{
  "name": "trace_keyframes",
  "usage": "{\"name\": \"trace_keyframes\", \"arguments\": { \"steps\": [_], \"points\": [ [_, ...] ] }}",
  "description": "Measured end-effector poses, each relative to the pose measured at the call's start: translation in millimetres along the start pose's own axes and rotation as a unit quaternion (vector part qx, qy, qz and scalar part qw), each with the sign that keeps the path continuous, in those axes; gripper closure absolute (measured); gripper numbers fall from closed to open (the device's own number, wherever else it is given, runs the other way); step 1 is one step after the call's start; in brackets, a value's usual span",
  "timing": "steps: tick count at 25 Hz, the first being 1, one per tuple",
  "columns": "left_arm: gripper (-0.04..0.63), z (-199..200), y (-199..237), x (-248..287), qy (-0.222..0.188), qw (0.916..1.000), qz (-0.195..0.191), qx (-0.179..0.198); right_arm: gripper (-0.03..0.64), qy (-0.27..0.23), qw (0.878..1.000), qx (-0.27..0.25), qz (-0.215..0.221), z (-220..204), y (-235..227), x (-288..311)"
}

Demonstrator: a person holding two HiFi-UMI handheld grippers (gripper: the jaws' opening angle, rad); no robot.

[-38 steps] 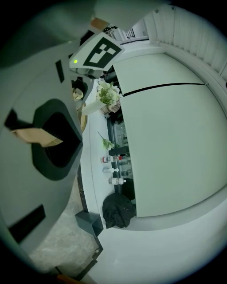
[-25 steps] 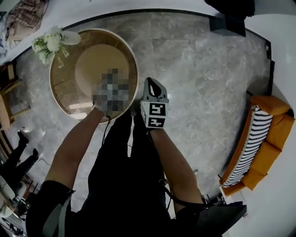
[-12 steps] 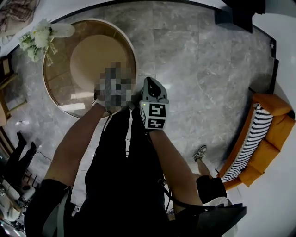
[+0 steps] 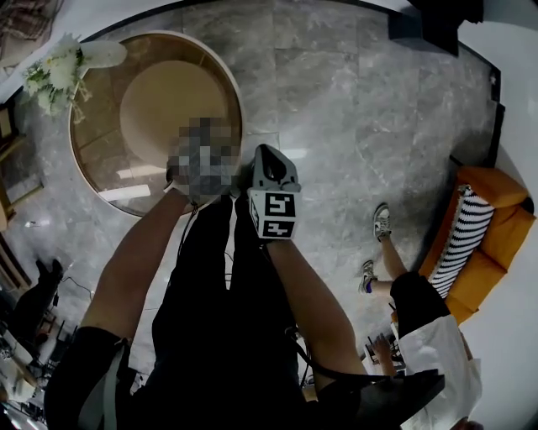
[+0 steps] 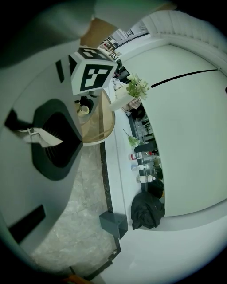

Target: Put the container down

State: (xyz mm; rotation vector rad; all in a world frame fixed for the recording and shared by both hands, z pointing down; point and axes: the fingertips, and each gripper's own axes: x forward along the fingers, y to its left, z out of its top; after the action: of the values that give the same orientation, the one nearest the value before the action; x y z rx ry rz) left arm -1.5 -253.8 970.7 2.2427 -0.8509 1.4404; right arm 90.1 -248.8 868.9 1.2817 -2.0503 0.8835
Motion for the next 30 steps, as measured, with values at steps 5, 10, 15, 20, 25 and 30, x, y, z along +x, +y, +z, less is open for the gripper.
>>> {"name": "trace_keyframes", "arguments": {
  "steps": [5,10,15,20,25,30],
  "points": [
    [0.255,-7.4,-0.1,4.8,0.003,1.0000,-0.001,0.004,0.615,0.004,1.000,-0.001,0.000,-4.1,2.6,2.1],
    [0.254,-6.6,-1.4,5.4,-0.003,1.0000,-0.005,-0.006,0.615,0.005,1.000,-0.002,0.000,-4.1,4.5,1.7],
    [0.253,-6.5,-2.2,6.4,-0.003,0.9999,-0.008,-0.006,0.615,0.003,1.000,-0.004,0.003,-3.6,9.0,2.3],
    [0.253,-8.9,-2.3,5.4,-0.006,0.9997,-0.017,-0.018,0.615,0.004,1.000,-0.004,0.004,-3.6,12.9,1.4],
    [0.253,-21.5,-5.3,-8.7,0.006,0.9994,-0.020,-0.028,0.615,-0.002,1.000,-0.004,0.004,2.8,16.8,-4.8],
    [0.253,-44.8,-2.2,-37.6,0.024,0.9990,-0.013,-0.035,0.615,-0.016,1.000,-0.003,0.004,20.3,22.0,-15.7]
  ]
}}
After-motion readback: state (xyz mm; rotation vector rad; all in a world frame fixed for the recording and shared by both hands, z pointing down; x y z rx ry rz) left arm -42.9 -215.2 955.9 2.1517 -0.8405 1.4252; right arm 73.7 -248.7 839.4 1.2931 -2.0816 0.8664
